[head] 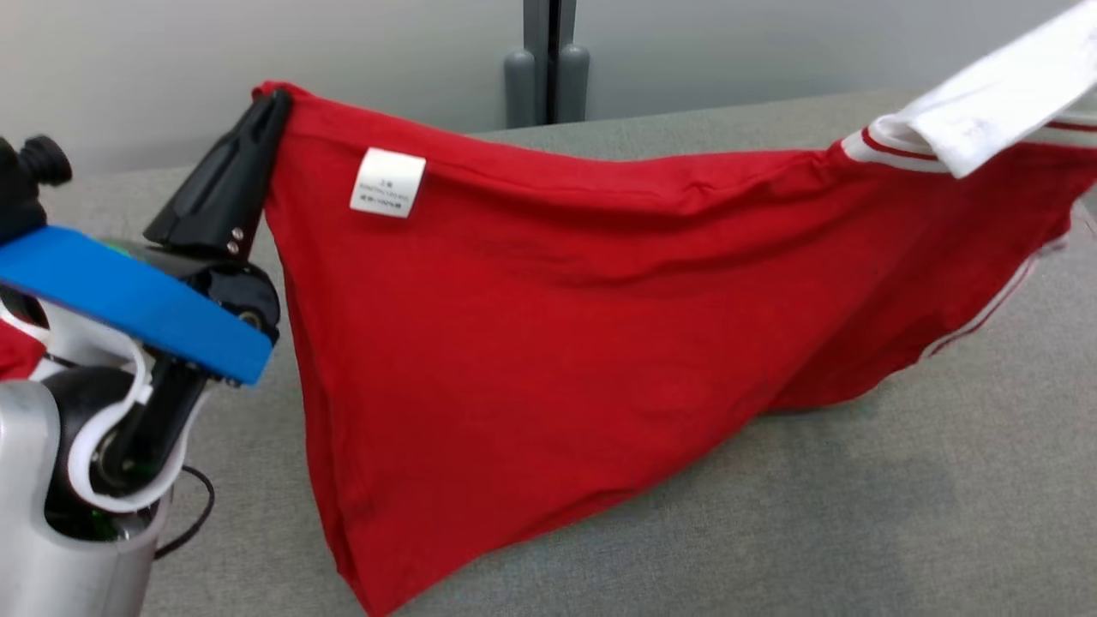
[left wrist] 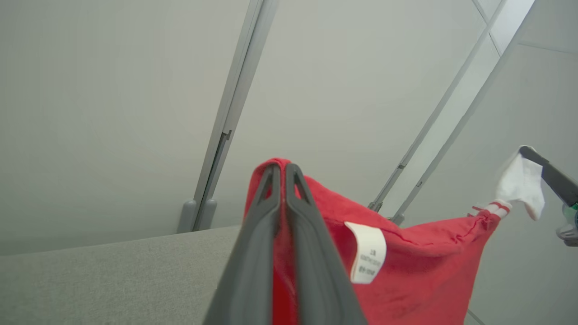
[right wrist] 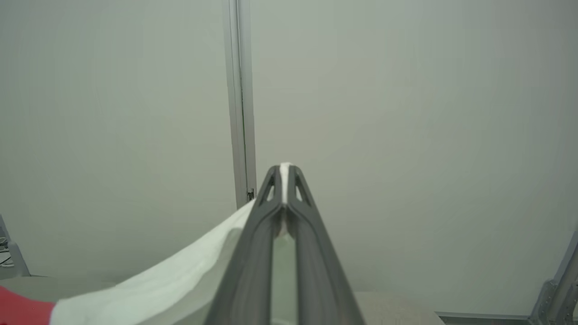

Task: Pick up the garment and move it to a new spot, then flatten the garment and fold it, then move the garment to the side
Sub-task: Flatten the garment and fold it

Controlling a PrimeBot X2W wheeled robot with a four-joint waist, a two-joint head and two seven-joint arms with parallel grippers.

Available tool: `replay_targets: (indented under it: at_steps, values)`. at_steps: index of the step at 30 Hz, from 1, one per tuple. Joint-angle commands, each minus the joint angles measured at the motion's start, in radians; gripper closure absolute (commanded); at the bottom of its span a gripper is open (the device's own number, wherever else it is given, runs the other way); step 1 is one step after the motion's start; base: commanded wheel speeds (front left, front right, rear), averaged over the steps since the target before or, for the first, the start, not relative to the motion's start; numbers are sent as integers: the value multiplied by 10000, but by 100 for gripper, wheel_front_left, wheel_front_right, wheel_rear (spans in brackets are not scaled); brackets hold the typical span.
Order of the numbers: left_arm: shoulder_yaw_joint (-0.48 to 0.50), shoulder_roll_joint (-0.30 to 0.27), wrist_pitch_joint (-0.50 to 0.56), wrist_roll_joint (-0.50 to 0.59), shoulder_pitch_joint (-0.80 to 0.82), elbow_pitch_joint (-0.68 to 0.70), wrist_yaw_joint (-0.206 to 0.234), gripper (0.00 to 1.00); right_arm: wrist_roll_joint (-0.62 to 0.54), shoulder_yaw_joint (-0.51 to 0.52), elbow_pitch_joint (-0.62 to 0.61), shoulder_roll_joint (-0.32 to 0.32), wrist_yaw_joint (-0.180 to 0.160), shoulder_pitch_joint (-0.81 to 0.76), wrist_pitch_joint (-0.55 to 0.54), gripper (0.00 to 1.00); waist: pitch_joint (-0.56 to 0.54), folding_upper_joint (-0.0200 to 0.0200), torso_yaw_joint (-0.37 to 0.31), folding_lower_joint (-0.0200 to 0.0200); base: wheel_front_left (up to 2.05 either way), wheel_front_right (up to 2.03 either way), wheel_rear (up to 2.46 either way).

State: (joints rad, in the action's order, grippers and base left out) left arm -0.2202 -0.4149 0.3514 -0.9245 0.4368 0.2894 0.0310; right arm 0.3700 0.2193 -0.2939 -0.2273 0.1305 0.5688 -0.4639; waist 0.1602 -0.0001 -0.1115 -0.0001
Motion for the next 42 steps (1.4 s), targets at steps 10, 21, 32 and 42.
replay_targets:
  at_steps: [10, 21, 32, 42]
  values:
    - [35, -470, -492, 1355, 3548, -2788, -327, 100, -11, -978, 3666, 404, 3, 3932, 1575, 100, 1809, 1, -336, 1, 0, 0, 0]
    - [118, 344, -3105, 2409, 7120, -5421, -872, 100, -526, -1345, 6332, 117, 3, 7576, 5459, 100, 2326, 1, -375, 1, 0, 0, 0]
    - [-828, 441, -4446, 2091, 4877, -6635, -1566, 100, 481, -2500, 6719, -271, 3, 4368, 4984, 100, 2332, 1, -263, 1, 0, 0, 0]
    - [-2063, 262, -4311, 1297, 178, -6881, -1586, 100, 273, -1504, 4858, -187, 3, -2334, 1052, 100, 1138, 1, -139, 1, 0, 0, 0]
